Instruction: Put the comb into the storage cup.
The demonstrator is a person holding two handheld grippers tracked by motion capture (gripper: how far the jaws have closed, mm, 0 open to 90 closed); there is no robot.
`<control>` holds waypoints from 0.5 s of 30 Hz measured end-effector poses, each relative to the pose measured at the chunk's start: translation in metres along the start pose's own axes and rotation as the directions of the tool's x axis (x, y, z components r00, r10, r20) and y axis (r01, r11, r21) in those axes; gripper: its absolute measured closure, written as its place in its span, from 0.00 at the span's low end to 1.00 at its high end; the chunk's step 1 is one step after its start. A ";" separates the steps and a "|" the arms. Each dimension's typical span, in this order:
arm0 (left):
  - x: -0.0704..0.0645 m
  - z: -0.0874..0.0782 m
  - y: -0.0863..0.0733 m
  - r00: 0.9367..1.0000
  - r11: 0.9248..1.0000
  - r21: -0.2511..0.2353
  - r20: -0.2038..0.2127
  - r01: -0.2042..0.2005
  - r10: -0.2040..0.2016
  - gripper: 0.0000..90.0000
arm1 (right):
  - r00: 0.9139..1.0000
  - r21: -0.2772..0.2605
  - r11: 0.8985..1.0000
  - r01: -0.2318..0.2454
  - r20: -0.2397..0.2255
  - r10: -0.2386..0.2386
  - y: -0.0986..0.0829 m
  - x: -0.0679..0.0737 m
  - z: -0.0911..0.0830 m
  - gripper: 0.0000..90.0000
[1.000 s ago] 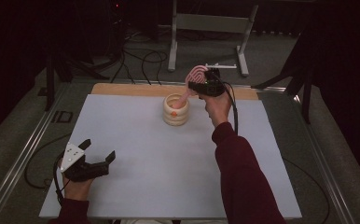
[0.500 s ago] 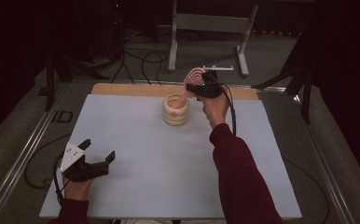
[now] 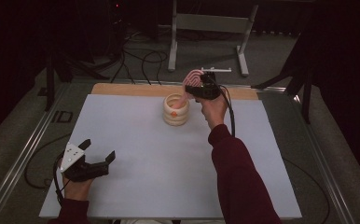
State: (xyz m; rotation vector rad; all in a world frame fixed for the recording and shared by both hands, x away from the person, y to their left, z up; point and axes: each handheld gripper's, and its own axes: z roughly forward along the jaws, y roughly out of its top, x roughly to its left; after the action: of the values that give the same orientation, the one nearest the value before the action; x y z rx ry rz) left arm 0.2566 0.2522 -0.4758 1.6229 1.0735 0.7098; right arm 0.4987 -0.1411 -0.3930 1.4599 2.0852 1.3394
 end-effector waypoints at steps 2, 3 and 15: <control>0.000 0.000 0.000 1.000 1.000 0.000 0.000 0.000 0.000 0.00 | 1.000 0.004 1.000 -0.001 -0.001 0.001 -0.001 0.000 0.001 0.71; 0.000 0.000 0.000 1.000 1.000 0.000 0.001 0.000 0.000 0.00 | 1.000 0.004 1.000 0.000 -0.001 0.000 -0.001 0.000 0.001 0.71; 0.000 0.000 0.000 1.000 1.000 0.002 0.000 -0.002 0.002 0.00 | 1.000 0.013 1.000 0.001 -0.002 -0.001 -0.005 0.002 0.008 0.71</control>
State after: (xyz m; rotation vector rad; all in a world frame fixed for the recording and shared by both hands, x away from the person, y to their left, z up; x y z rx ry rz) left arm 0.2565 0.2528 -0.4759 1.6252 1.0733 0.7103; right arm 0.5002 -0.1361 -0.4003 1.4625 2.0996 1.3299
